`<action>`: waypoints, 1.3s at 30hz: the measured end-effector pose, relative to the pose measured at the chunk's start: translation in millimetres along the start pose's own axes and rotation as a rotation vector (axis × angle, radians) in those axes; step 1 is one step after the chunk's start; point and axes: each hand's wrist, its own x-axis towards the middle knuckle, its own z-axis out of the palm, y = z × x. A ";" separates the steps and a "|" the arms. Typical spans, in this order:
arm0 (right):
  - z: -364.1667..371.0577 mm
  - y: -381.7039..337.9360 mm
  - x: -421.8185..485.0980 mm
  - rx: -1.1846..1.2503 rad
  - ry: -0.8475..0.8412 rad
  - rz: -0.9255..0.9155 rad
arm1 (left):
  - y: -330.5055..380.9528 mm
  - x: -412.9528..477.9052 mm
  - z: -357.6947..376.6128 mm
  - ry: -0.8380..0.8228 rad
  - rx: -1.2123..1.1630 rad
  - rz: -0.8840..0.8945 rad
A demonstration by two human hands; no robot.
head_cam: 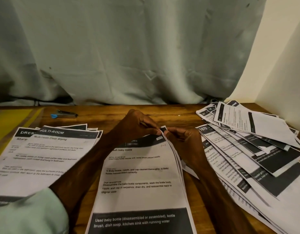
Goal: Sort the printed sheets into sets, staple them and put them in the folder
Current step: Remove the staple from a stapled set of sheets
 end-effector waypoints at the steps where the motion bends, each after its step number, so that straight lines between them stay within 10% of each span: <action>1: 0.0 -1.2 -0.5 -0.005 0.007 -0.008 | 0.3 -0.5 0.2 0.007 -0.005 -0.011; 9: 0.0 4.2 3.8 -0.109 -0.060 -0.053 | 8.8 2.5 3.4 0.033 -0.025 0.033; 16: -4.0 -3.2 -1.0 0.260 -0.023 0.132 | 11.1 2.5 -5.8 0.056 0.067 0.063; 20: -12.0 10.7 2.8 -0.239 0.129 0.028 | 16.4 -5.6 -24.0 -0.003 0.062 -0.027; 24: -7.9 17.5 11.8 -0.523 -0.192 0.114 | 25.5 -25.3 -42.3 -0.021 -0.094 -0.176; 39: -0.4 25.8 20.7 -0.742 -0.397 0.084 | 22.1 -49.5 -30.2 0.166 -0.128 -0.194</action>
